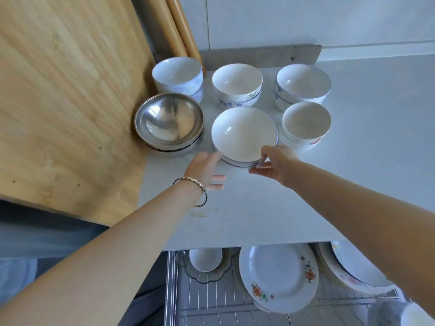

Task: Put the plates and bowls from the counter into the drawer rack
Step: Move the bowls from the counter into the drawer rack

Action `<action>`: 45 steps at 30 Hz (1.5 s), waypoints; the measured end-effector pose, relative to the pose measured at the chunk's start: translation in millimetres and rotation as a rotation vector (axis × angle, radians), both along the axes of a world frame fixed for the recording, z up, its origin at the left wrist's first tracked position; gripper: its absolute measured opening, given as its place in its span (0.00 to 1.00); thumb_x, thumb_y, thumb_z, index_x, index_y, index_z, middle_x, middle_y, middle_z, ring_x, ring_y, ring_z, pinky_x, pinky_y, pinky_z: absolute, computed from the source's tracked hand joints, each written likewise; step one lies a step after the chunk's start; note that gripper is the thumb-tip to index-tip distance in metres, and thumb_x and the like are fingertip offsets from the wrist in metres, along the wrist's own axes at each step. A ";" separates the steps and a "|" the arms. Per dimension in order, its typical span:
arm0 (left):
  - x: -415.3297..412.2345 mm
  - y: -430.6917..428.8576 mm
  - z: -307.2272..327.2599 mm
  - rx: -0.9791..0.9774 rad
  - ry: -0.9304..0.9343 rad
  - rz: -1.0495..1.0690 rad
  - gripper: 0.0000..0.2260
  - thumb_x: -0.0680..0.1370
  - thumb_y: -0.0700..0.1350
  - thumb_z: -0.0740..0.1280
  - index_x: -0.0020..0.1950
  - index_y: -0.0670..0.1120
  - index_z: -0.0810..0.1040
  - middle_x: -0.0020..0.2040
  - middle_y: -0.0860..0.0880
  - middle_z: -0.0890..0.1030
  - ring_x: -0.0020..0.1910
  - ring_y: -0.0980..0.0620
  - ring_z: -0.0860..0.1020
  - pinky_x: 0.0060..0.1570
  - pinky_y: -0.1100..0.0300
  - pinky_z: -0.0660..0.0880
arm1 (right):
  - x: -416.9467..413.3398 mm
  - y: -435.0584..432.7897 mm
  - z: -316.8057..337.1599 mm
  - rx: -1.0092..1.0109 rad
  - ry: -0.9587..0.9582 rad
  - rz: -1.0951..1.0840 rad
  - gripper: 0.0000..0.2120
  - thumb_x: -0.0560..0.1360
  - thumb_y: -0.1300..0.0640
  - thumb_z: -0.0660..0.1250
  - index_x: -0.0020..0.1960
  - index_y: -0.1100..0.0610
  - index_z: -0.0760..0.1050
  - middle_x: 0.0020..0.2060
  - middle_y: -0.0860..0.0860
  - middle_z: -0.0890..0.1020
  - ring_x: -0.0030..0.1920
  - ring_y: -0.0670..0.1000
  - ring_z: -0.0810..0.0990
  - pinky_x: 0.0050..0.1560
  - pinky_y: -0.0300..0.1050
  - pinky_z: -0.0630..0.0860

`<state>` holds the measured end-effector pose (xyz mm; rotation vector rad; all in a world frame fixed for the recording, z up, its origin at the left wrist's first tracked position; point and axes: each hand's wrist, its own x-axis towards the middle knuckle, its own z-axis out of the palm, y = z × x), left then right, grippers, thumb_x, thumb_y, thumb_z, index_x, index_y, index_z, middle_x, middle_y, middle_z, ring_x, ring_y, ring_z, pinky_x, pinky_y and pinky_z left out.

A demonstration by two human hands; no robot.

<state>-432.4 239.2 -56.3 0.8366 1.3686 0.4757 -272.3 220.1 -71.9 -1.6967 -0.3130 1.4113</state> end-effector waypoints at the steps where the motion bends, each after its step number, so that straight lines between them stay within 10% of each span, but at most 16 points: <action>1: 0.2 -5.8 2.3 0.004 -0.006 -0.026 0.09 0.79 0.48 0.60 0.57 0.49 0.67 0.57 0.47 0.70 0.46 0.42 0.78 0.43 0.52 0.77 | 4.4 -15.1 2.8 -0.006 -0.017 0.038 0.16 0.71 0.71 0.54 0.55 0.60 0.69 0.39 0.57 0.75 0.37 0.57 0.79 0.42 0.52 0.83; 7: 13.8 -76.6 17.7 -0.064 0.013 -0.258 0.12 0.79 0.46 0.60 0.61 0.53 0.64 0.46 0.44 0.77 0.27 0.44 0.81 0.35 0.54 0.81 | 46.8 -125.0 33.6 -0.075 -0.053 0.273 0.17 0.74 0.70 0.56 0.57 0.56 0.73 0.41 0.57 0.80 0.37 0.58 0.82 0.42 0.47 0.84; 12: 47.6 -165.5 13.9 -0.121 -0.013 -0.373 0.20 0.78 0.35 0.59 0.61 0.57 0.62 0.43 0.48 0.78 0.29 0.44 0.81 0.37 0.52 0.81 | 95.4 -224.7 45.4 -0.207 -0.105 0.404 0.23 0.74 0.71 0.57 0.62 0.50 0.72 0.40 0.61 0.79 0.33 0.56 0.82 0.49 0.57 0.82; 22: 120.6 -303.3 -81.0 -0.318 0.069 -0.448 0.23 0.77 0.30 0.56 0.62 0.56 0.58 0.51 0.51 0.72 0.38 0.52 0.75 0.34 0.56 0.80 | 164.4 -336.5 -33.2 -0.461 -0.228 0.544 0.13 0.72 0.68 0.61 0.53 0.56 0.76 0.35 0.51 0.80 0.27 0.42 0.79 0.27 0.30 0.75; 25: 132.3 -320.5 -127.2 -0.370 0.146 -0.428 0.25 0.77 0.31 0.56 0.67 0.53 0.58 0.60 0.48 0.67 0.39 0.52 0.73 0.34 0.53 0.79 | 170.3 -334.3 -91.3 -0.527 -0.430 0.749 0.10 0.67 0.61 0.61 0.45 0.63 0.77 0.36 0.53 0.76 0.39 0.53 0.75 0.38 0.39 0.71; 33: 144.5 -353.1 -214.9 -0.492 0.236 -0.388 0.29 0.76 0.32 0.57 0.72 0.53 0.55 0.60 0.46 0.68 0.55 0.42 0.73 0.42 0.48 0.81 | 165.6 -332.5 -191.3 -0.636 -0.720 1.250 0.15 0.75 0.65 0.57 0.60 0.63 0.74 0.53 0.58 0.79 0.58 0.59 0.78 0.56 0.48 0.76; 42: 161.2 -360.9 -263.3 -0.421 0.279 -0.452 0.29 0.75 0.32 0.57 0.72 0.52 0.55 0.61 0.46 0.69 0.55 0.47 0.68 0.57 0.44 0.77 | 176.6 -327.2 -225.2 -0.701 -0.895 1.433 0.18 0.77 0.65 0.56 0.66 0.59 0.70 0.63 0.56 0.75 0.64 0.57 0.74 0.61 0.48 0.72; 45: 161.8 -362.1 -268.8 -0.373 0.308 -0.566 0.29 0.75 0.33 0.57 0.73 0.51 0.54 0.56 0.48 0.69 0.52 0.48 0.68 0.54 0.56 0.73 | 183.2 -326.2 -225.7 -0.664 -0.926 1.502 0.16 0.77 0.65 0.57 0.63 0.60 0.72 0.60 0.55 0.77 0.61 0.57 0.76 0.58 0.47 0.74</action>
